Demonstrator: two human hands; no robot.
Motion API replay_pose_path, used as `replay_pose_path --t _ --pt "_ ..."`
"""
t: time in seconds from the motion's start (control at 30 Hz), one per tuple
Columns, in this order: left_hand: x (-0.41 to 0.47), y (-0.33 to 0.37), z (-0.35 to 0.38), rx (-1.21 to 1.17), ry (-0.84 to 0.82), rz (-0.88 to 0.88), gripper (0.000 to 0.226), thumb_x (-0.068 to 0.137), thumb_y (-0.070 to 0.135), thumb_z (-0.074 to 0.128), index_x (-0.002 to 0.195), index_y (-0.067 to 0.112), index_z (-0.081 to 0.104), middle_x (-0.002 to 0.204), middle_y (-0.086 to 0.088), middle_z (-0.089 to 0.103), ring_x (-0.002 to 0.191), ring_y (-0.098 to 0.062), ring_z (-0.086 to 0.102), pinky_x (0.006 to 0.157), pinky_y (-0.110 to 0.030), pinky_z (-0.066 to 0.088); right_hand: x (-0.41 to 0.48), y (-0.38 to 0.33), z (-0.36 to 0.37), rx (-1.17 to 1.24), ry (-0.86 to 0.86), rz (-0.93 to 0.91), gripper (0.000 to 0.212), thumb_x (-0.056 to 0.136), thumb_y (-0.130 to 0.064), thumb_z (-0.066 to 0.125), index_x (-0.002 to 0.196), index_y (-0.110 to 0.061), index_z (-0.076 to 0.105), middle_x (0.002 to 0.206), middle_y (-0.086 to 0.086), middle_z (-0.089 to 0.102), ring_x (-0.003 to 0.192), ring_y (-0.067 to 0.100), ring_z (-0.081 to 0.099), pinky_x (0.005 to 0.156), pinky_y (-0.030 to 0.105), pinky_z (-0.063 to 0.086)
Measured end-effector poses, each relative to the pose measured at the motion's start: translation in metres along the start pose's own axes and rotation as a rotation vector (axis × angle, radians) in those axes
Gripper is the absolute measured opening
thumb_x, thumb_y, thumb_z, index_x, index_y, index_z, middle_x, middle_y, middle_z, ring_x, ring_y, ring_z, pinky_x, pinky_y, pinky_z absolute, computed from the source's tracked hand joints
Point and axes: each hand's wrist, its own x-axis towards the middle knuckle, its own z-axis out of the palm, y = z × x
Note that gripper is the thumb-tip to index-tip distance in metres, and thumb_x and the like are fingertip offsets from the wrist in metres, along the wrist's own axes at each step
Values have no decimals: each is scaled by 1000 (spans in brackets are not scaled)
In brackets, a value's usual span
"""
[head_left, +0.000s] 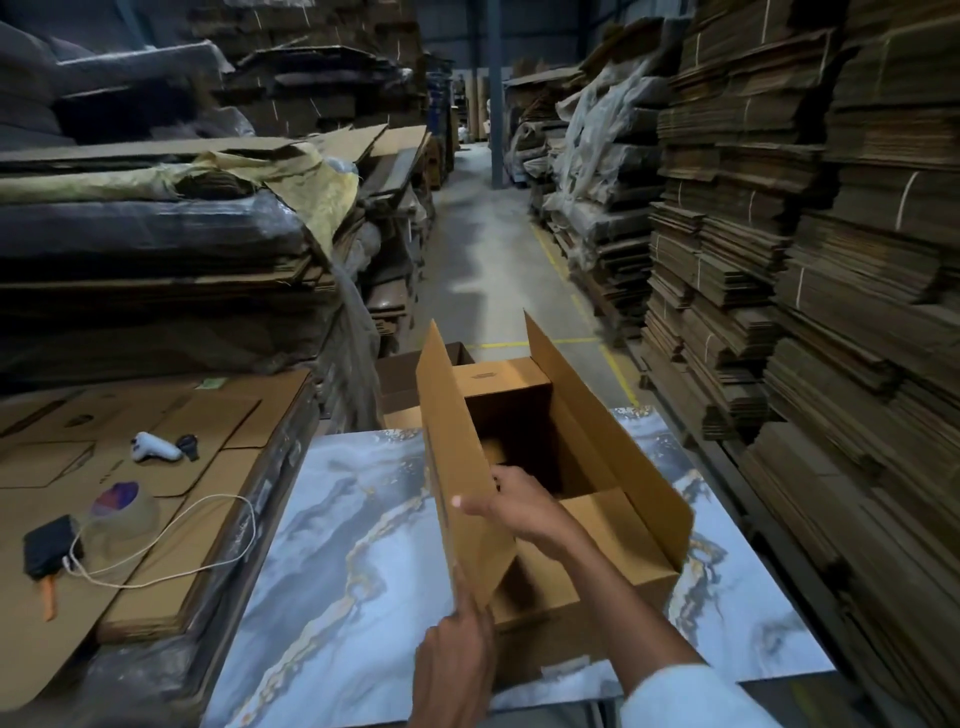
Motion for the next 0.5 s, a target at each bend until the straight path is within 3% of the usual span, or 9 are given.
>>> replay_pose_path --t 0.07,0.13,0.2,0.23,0.27,0.33,0.43,0.5 --pt "-8 14 -1 -98 -88 45 84 103 50 33 153 19 -27 103 -10 74 90 -29 70 71 -36 49 6 -16 -9 -190 12 -35 40 93 -14 68 132 -19 62 127 -1 65 117 21 63 89 34 53" --pt "-12 19 -2 -201 -272 176 87 100 57 37 148 30 -31 123 -2 69 96 -23 67 72 -31 46 10 -21 -19 -452 13 -94 41 94 -3 58 134 -14 61 128 6 65 107 24 64 81 34 53" --pt "-6 12 -4 -280 -322 315 83 97 57 44 155 47 -14 151 17 46 118 -17 61 87 -29 48 6 -13 -33 -658 -14 -104 42 95 0 48 133 -14 60 125 10 64 94 26 64 69 32 51" --pt "-1 4 -3 -298 -315 357 77 97 56 46 154 53 -5 159 24 30 131 -14 53 96 -28 45 4 0 -40 -734 -17 -90 46 94 2 45 135 -16 58 126 10 63 94 27 65 70 34 53" --pt "4 -6 -1 -337 -276 369 71 97 55 48 150 59 1 161 26 22 139 -10 44 105 -27 41 0 14 -49 -806 -8 -82 50 94 3 44 137 -18 57 127 10 62 98 27 66 76 37 56" --pt "18 -31 -2 -425 -146 339 59 99 49 51 138 62 9 158 25 25 145 -7 36 114 -22 31 -10 41 -70 -893 45 -75 48 98 0 45 138 -24 56 125 5 64 103 21 65 82 36 56" --pt "42 -65 -26 -499 61 297 55 100 38 58 145 45 27 156 11 39 143 -12 37 113 -11 20 -30 74 -111 -935 103 -22 33 105 -17 46 131 -31 61 105 -10 63 82 4 59 68 22 49" --pt "62 -81 -50 -474 231 279 55 98 30 62 148 34 39 157 5 40 144 -15 36 117 -22 25 -43 93 -141 -1064 100 14 40 102 -12 50 136 -32 58 112 -10 62 79 -2 54 60 15 38"
